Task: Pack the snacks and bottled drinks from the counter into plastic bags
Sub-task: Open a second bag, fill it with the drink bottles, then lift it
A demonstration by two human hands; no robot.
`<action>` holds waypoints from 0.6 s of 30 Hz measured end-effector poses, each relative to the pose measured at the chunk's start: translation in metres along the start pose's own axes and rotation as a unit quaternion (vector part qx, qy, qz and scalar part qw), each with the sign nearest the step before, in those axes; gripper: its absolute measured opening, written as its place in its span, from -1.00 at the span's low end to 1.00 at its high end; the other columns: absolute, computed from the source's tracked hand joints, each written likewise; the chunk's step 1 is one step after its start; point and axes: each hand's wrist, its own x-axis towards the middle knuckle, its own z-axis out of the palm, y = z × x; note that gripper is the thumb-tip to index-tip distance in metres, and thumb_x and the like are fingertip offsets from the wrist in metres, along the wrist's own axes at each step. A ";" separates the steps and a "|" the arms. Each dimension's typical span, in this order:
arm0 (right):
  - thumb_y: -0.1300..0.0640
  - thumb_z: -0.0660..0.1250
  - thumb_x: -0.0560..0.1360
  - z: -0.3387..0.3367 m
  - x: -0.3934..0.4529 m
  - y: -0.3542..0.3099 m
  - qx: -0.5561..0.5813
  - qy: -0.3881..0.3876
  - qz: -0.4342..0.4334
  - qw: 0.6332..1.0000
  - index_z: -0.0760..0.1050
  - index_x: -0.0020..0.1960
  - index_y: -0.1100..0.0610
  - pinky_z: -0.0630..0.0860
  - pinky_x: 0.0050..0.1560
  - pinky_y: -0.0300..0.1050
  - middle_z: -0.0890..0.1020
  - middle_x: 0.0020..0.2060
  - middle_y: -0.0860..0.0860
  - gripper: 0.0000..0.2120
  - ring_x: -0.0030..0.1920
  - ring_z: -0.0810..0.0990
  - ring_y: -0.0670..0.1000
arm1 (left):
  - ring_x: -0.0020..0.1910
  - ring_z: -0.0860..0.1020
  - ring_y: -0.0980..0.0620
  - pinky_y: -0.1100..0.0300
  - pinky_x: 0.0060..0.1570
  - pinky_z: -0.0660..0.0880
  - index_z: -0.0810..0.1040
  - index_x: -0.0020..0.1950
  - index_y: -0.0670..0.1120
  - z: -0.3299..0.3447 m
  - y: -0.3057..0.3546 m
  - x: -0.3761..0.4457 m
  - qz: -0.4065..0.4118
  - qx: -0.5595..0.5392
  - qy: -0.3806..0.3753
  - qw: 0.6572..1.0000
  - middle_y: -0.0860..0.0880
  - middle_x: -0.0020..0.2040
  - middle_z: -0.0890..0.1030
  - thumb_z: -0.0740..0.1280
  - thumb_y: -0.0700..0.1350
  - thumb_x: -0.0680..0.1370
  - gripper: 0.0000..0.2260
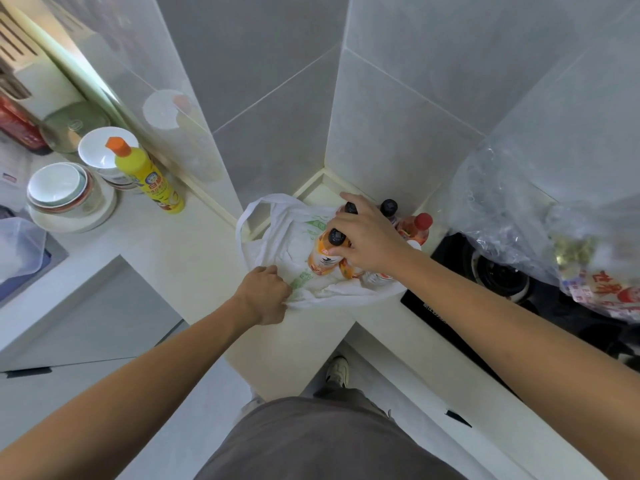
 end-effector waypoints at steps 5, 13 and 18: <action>-0.18 0.46 0.50 0.001 -0.003 0.002 -0.018 0.001 -0.018 1.000 0.57 0.25 0.10 0.23 0.49 0.17 0.61 0.28 -0.04 -0.54 0.61 0.16 0.17 | 0.09 0.51 -0.05 0.12 0.12 0.42 0.60 0.18 0.01 0.003 0.008 -0.005 -0.025 -0.091 0.060 0.994 0.02 -0.03 0.60 0.12 0.22 0.46 -0.52; -0.18 0.38 0.57 -0.003 -0.005 -0.002 -0.024 -0.003 -0.025 0.999 0.54 0.35 0.09 -0.06 0.62 0.18 0.35 0.57 0.03 -0.53 0.66 0.03 0.17 | 0.14 0.52 -0.09 0.02 0.09 0.47 0.53 0.32 -0.01 -0.028 0.020 -0.031 -0.104 -0.148 0.200 0.963 -0.01 0.09 0.61 0.07 0.28 0.49 -0.43; -0.14 0.39 0.56 -0.011 -0.030 -0.009 -0.016 0.060 -0.036 0.997 0.49 0.42 0.08 0.08 0.62 0.25 0.38 0.55 0.06 -0.49 0.65 0.12 0.17 | 0.14 0.51 -0.11 0.01 0.07 0.47 0.49 0.36 -0.03 -0.053 0.037 -0.055 -0.137 -0.137 0.257 0.947 -0.04 0.13 0.60 0.12 0.24 0.54 -0.48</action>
